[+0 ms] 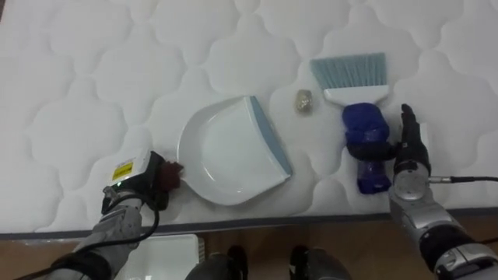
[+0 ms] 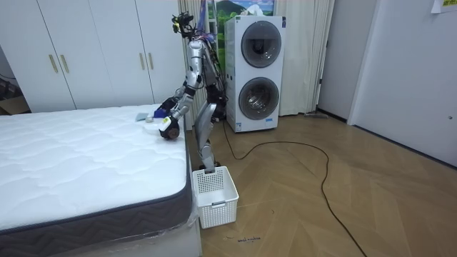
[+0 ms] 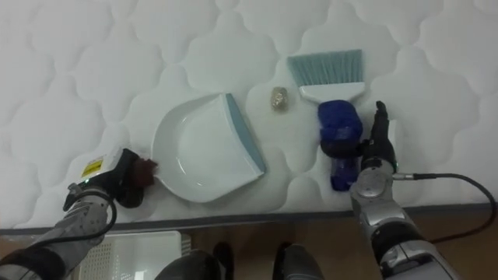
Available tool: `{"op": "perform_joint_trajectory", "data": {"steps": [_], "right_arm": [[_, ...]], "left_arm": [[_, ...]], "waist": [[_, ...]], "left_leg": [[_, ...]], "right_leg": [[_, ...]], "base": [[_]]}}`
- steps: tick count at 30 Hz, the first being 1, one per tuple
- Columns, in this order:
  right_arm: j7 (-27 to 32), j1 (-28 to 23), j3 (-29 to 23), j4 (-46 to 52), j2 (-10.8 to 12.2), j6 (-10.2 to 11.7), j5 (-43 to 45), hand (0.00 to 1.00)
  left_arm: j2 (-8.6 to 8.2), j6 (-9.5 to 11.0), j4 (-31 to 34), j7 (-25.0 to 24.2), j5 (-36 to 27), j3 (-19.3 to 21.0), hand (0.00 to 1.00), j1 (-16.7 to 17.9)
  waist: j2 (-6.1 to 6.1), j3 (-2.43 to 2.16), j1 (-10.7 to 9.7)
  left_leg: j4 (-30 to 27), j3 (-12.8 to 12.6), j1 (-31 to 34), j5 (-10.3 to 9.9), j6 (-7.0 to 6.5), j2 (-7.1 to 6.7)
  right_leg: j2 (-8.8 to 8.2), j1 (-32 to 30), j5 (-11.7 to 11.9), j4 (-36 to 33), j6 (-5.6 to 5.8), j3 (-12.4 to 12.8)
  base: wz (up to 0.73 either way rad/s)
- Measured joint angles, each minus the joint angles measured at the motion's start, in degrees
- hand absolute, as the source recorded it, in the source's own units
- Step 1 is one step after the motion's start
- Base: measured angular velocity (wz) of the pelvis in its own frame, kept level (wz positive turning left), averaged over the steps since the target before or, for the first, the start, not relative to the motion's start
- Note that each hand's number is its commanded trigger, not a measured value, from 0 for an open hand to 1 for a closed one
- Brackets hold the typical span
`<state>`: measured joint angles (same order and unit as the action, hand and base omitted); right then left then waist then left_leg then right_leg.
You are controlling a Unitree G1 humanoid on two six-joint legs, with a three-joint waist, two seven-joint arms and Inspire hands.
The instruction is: Clean bed
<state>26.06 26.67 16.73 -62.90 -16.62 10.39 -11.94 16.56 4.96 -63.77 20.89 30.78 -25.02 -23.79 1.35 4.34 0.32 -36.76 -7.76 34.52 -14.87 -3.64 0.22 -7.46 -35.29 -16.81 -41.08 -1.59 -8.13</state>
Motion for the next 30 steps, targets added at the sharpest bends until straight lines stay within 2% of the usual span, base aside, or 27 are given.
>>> {"op": "perform_joint_trajectory", "data": {"steps": [5,7,9,14,17,18,19,20,25,30], "right_arm": [[0.24,-0.34,0.05,-1.85,0.06,0.03,4.31,0.0],[0.28,-0.86,0.26,-2.66,0.03,-0.08,6.72,0.0],[0.21,-0.92,1.47,-3.97,-0.24,-1.05,10.58,0.0],[0.1,-0.92,2.49,-4.15,-0.42,-3.93,16.43,0.0],[0.18,-0.84,3.18,-4.42,-0.41,-4.73,17.4,0.0],[0.21,-0.8,3.39,-4.42,-0.41,-5.0,17.83,0.57],[0.14,-0.82,3.52,-4.43,-0.38,-5.39,19.36,0.92],[0.01,-0.82,3.7,-4.44,-0.36,-5.77,20.76,1.0],[0.14,-0.05,3.81,-4.45,-1.1,-7.6,23.96,1.0],[-0.06,1.49,5.12,-4.43,-3.1,-10.92,31.54,1.0]], "left_arm": [[-0.16,0.0,0.1,-0.08,0.14,-0.04,1.0,0.04],[-0.26,-0.01,-0.15,-0.03,-0.01,-0.6,1.0,0.1],[-0.33,-0.69,-0.37,-0.06,-0.88,-1.73,1.0,0.01],[-1.05,-2.57,-0.48,-0.25,-1.1,-1.95,1.0,0.01],[-1.25,-2.91,-0.4,-0.35,-1.1,-1.93,1.0,0.01],[-1.25,-2.96,-0.38,-0.44,-1.11,-1.9,1.0,0.01],[-1.25,-3.03,-0.35,-0.66,-1.1,-1.83,1.0,-0.03],[-1.25,-3.09,-0.28,-0.98,-1.1,-1.71,1.0,-0.13],[-1.36,-3.63,-0.38,-1.99,-1.22,-0.99,1.0,-0.46],[-2.2,-5.26,-0.45,-2.72,-1.23,-0.53,1.0,-1.08]], "waist": [[0.17,-0.11,0.0],[0.55,-0.36,-0.14],[0.91,-0.6,-0.36],[1.03,-0.64,0.08],[1.04,-0.64,0.32],[1.05,-0.64,0.33],[1.06,-0.63,0.5],[1.1,-0.61,0.62],[1.34,-0.49,1.27],[1.54,-0.37,1.74]], "left_leg": [[0.04,0.14,-0.01,0.0,0.0,0.17],[0.02,0.49,-0.12,0.0,0.01,0.18],[0.07,0.4,-0.41,0.0,0.0,0.26],[0.54,0.3,-1.32,0.01,0.04,0.33],[0.58,0.34,-1.34,0.0,0.05,0.44],[0.58,0.32,-1.32,0.0,0.05,0.48],[0.59,0.19,-1.28,-0.02,0.08,0.59],[0.66,0.2,-1.23,-0.03,0.1,0.74],[0.74,0.21,-1.08,-0.14,0.29,1.09],[1.01,0.24,-1.17,-0.14,0.45,1.2]], "right_leg": [[0.45,0.47,0.01,0.57,0.0,-0.77],[0.48,0.97,0.01,0.93,0.0,-1.03],[0.44,1.44,0.01,1.13,0.01,-1.41],[0.58,2.21,0.02,1.38,0.0,-1.48],[0.7,2.22,0.03,1.51,-0.03,-1.48],[0.74,2.25,0.04,1.58,-0.03,-1.49],[0.98,2.26,0.1,1.78,-0.01,-1.38],[1.17,2.25,0.24,2.07,-0.03,-1.38],[1.42,2.16,0.39,2.45,-0.19,-1.52],[1.58,2.2,0.45,2.73,-0.3,-1.57]], "base": [[0.05],[0.09],[0.07],[0.0],[0.0],[0.0],[0.0],[-0.04],[-0.03],[0.0]]}}
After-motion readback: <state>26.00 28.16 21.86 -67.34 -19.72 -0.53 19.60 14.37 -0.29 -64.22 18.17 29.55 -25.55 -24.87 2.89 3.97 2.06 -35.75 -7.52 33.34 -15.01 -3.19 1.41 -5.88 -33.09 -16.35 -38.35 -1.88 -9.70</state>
